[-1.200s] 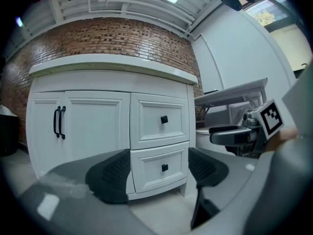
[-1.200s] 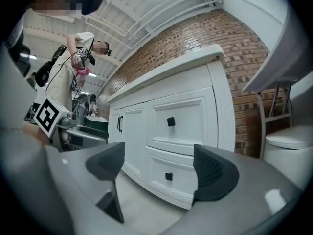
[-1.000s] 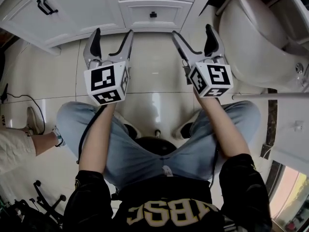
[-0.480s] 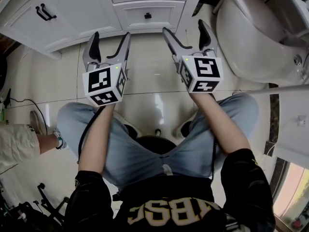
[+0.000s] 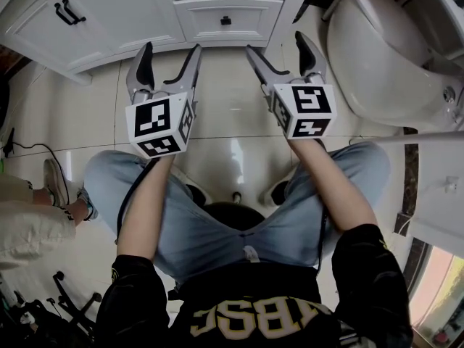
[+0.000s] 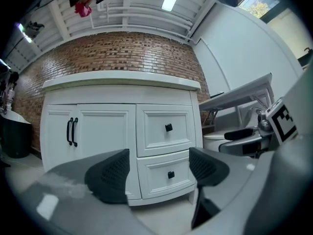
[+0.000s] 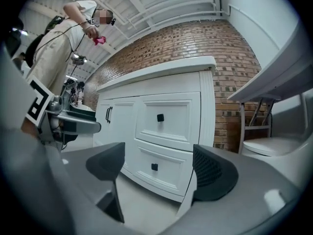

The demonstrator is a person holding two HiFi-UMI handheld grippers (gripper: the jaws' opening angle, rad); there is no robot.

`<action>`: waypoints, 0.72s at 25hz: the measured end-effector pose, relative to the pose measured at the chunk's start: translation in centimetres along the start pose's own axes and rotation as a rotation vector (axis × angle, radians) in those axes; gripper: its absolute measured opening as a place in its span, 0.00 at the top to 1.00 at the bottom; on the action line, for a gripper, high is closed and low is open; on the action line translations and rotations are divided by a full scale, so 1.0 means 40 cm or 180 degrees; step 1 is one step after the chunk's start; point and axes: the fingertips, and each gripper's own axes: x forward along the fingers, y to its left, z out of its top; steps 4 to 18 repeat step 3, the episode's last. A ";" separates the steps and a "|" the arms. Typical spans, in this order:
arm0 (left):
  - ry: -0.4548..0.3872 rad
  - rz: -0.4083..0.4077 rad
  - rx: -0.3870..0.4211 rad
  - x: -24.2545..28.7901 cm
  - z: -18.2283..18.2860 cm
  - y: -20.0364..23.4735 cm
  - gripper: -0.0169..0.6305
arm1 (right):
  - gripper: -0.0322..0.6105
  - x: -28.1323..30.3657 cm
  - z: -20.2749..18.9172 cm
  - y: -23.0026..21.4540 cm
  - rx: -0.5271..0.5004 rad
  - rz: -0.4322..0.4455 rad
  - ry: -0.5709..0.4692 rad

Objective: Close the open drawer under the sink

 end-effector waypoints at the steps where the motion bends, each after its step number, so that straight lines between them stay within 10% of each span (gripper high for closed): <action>1: 0.0002 -0.0006 0.0002 0.000 0.000 0.000 0.38 | 0.28 0.002 0.000 0.006 -0.0033 0.0014 0.0005; 18: 0.0006 -0.0017 0.0004 0.002 0.000 0.000 0.38 | 0.28 0.005 0.000 0.017 -0.0097 0.0041 0.0012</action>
